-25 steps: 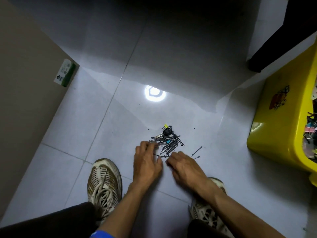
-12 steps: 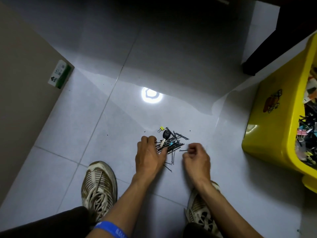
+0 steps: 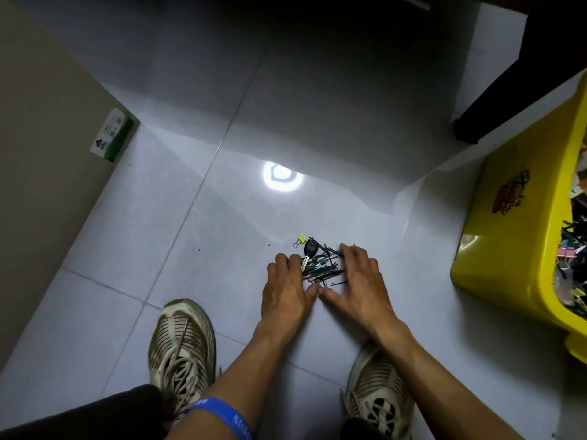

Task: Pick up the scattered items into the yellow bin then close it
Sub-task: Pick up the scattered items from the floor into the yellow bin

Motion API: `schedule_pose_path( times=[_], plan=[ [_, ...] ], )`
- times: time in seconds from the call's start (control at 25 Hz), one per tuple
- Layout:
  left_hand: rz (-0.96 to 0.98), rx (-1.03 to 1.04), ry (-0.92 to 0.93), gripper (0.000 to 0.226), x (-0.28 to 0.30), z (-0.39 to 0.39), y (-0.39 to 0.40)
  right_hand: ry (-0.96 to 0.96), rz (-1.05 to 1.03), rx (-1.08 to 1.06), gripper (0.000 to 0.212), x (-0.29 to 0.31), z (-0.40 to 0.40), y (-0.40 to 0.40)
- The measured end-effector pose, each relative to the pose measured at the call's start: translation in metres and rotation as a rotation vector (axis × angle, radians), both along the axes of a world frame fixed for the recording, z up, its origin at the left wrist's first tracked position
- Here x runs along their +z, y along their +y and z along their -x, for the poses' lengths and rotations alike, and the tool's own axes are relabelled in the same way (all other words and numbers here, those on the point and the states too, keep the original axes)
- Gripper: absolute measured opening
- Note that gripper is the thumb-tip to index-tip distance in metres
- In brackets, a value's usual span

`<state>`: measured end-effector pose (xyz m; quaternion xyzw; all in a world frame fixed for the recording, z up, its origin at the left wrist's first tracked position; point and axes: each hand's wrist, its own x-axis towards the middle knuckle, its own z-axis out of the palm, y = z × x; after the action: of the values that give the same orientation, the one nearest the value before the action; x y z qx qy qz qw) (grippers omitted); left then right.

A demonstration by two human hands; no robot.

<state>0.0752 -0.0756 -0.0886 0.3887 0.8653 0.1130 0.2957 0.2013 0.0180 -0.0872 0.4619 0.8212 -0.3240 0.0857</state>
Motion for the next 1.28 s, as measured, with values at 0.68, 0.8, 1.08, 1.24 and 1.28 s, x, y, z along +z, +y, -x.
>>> schedule_pose_path(
  times=[0.68,0.8,1.08,1.24,1.28],
  plan=[
    [-0.173,0.308,-0.257,0.022,-0.007,0.021,0.003,-0.125,-0.357,0.683,0.018,-0.003,0.031,0.01],
    [-0.18,0.354,-0.249,0.022,-0.005,0.022,0.002,-0.1,-0.45,0.75,0.016,-0.001,0.03,0.01],
    [-0.168,0.428,-0.304,0.017,-0.004,0.022,0.005,-0.123,-0.613,0.778,0.013,-0.01,0.031,-0.01],
    [-0.163,0.474,-0.314,0.009,-0.001,0.022,0.006,-0.157,-0.635,0.707,0.017,-0.016,0.026,-0.018],
    [-0.165,0.484,-0.318,0.008,-0.001,0.022,0.006,-0.121,-0.621,0.668,0.016,-0.015,0.025,-0.016]
  ],
)
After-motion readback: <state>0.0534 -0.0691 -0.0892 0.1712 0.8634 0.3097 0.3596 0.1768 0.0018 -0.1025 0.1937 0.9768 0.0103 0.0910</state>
